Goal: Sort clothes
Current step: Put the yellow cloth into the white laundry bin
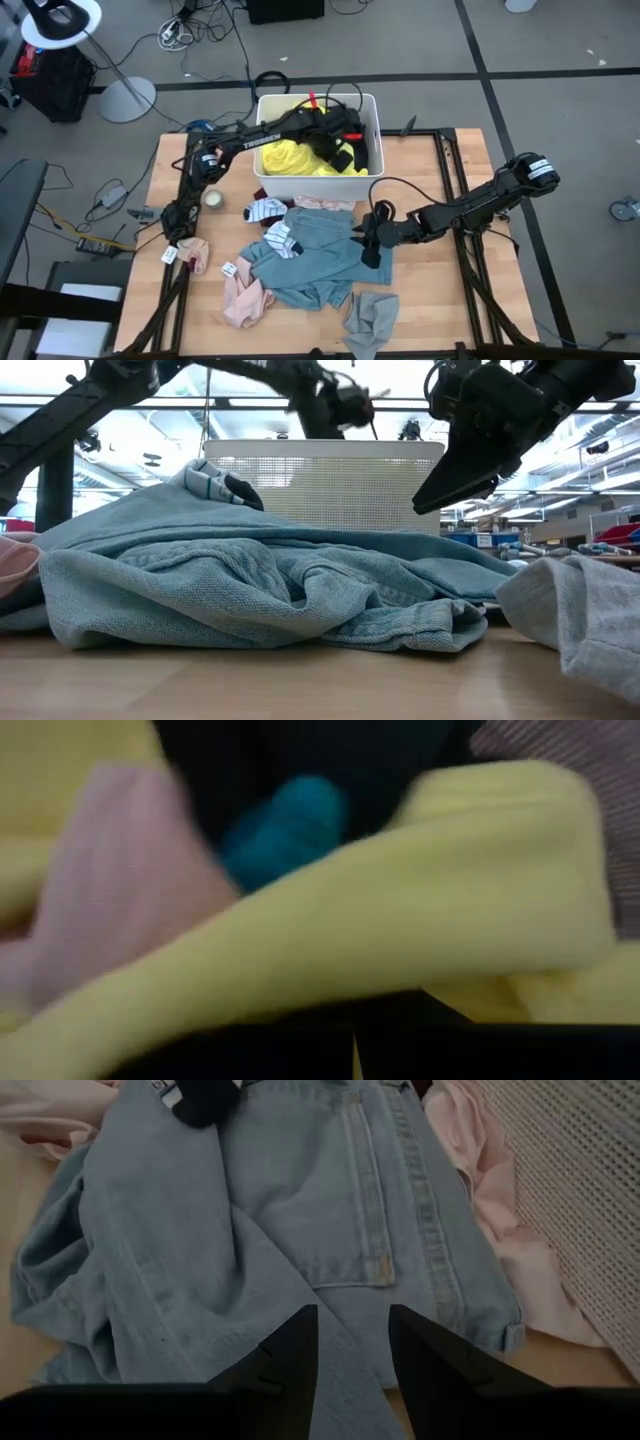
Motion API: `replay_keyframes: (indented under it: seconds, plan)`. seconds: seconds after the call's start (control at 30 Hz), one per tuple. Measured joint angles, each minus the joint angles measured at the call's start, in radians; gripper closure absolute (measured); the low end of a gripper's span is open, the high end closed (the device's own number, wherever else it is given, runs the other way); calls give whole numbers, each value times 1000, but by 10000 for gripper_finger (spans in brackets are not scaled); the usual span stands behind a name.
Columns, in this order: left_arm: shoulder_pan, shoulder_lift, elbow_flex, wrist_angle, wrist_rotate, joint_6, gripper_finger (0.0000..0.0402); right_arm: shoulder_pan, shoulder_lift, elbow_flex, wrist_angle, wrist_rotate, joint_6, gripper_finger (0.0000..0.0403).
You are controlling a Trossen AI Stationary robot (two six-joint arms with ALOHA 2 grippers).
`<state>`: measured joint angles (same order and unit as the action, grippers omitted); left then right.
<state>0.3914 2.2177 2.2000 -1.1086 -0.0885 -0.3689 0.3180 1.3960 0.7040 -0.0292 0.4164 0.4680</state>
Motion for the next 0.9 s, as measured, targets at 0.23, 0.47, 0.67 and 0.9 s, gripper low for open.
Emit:
replay_keyframes:
  seconds: [0.23,0.47,0.67,0.9]
  plan:
    - [-62,-54,127,-77,-89,77,401,0,-5,0,-25,0,0,277]
    - [-148,-204,83,-65,-132,108,401,2,-56,0,-45,4,1,277]
    - [-263,-339,11,-54,-212,126,401,25,-118,0,-47,8,0,277]
    - [-408,-569,-300,106,-248,104,401,49,-135,0,-58,36,0,277]
